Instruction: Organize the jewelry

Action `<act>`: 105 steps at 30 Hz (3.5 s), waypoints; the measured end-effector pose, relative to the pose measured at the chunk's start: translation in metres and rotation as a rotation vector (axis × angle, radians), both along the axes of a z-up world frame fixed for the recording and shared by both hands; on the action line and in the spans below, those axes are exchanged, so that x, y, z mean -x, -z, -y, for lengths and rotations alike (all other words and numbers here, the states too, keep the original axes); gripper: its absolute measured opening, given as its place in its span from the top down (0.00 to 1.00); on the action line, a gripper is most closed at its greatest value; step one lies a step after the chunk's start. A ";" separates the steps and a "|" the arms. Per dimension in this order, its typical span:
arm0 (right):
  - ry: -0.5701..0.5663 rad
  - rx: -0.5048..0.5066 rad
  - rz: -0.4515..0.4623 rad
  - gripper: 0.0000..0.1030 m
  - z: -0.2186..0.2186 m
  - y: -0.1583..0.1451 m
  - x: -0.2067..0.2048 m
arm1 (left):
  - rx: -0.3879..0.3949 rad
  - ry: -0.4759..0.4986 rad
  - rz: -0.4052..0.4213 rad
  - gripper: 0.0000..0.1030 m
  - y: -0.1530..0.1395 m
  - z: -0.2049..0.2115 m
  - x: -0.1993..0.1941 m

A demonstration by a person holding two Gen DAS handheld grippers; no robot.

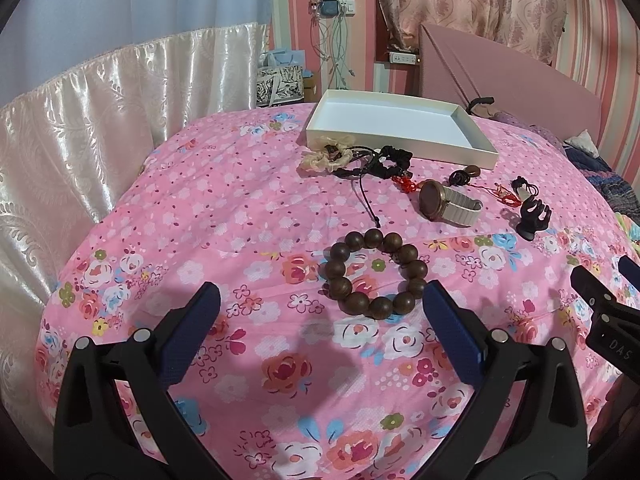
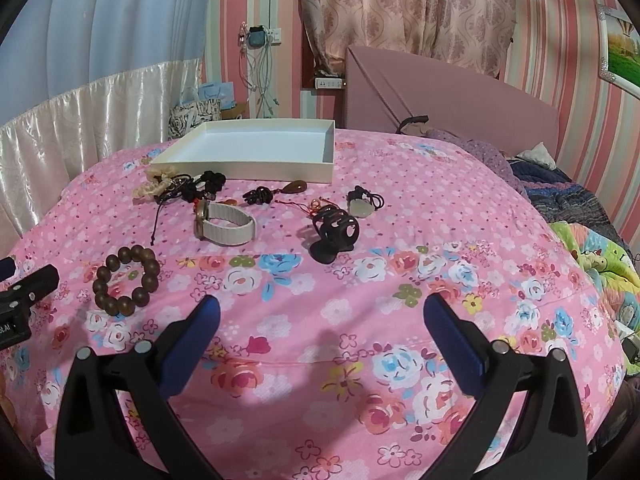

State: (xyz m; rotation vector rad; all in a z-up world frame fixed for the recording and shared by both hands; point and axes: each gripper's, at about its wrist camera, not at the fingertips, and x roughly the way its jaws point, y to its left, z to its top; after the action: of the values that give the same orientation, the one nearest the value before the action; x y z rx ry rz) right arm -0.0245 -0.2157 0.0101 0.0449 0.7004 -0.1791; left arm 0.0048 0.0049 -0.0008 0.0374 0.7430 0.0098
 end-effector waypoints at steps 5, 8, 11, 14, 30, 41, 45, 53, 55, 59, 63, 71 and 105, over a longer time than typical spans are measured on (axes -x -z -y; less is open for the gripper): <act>-0.001 -0.003 0.004 0.02 0.000 0.000 0.000 | -0.003 -0.001 0.002 0.03 0.000 0.000 0.000; 0.000 0.000 0.003 0.02 0.000 0.000 0.000 | -0.002 -0.001 0.002 0.03 -0.001 0.000 0.000; 0.000 0.000 0.004 0.02 0.000 0.000 0.000 | -0.003 0.000 0.002 0.03 -0.001 0.000 -0.001; -0.001 0.000 0.004 0.02 0.000 0.000 -0.001 | -0.006 0.002 0.003 0.03 -0.001 0.001 -0.001; -0.006 0.009 -0.010 0.02 0.000 0.001 -0.004 | -0.009 0.007 -0.001 0.03 -0.001 0.002 -0.002; -0.018 0.010 -0.024 0.02 0.001 0.002 -0.012 | 0.001 0.021 -0.021 0.03 0.002 0.004 -0.011; -0.010 0.046 -0.032 0.02 0.001 0.001 -0.014 | -0.001 0.033 -0.023 0.03 0.003 0.005 -0.013; -0.028 0.095 -0.017 0.02 0.000 -0.008 -0.015 | 0.010 0.054 -0.042 0.03 0.006 0.006 -0.020; -0.035 0.105 -0.021 0.02 -0.001 -0.007 -0.015 | 0.010 0.058 -0.046 0.03 0.007 0.006 -0.021; -0.027 0.100 -0.045 0.02 0.002 -0.005 -0.020 | 0.000 0.059 -0.043 0.03 0.006 0.006 -0.024; -0.043 0.071 -0.065 0.02 0.006 -0.002 -0.024 | -0.011 0.057 -0.057 0.03 0.007 0.006 -0.029; -0.097 0.005 -0.112 0.02 0.009 0.007 -0.035 | 0.033 0.052 -0.076 0.03 0.009 0.000 -0.041; -0.135 -0.022 -0.301 0.06 0.041 -0.014 -0.192 | 0.091 0.195 -0.216 0.05 -0.006 0.010 -0.203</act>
State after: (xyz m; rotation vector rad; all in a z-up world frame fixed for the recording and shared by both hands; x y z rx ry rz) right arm 0.1673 -0.2565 0.0237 -0.0084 1.0020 -0.0483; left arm 0.2082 -0.0056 0.0052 0.0238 0.9526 -0.2166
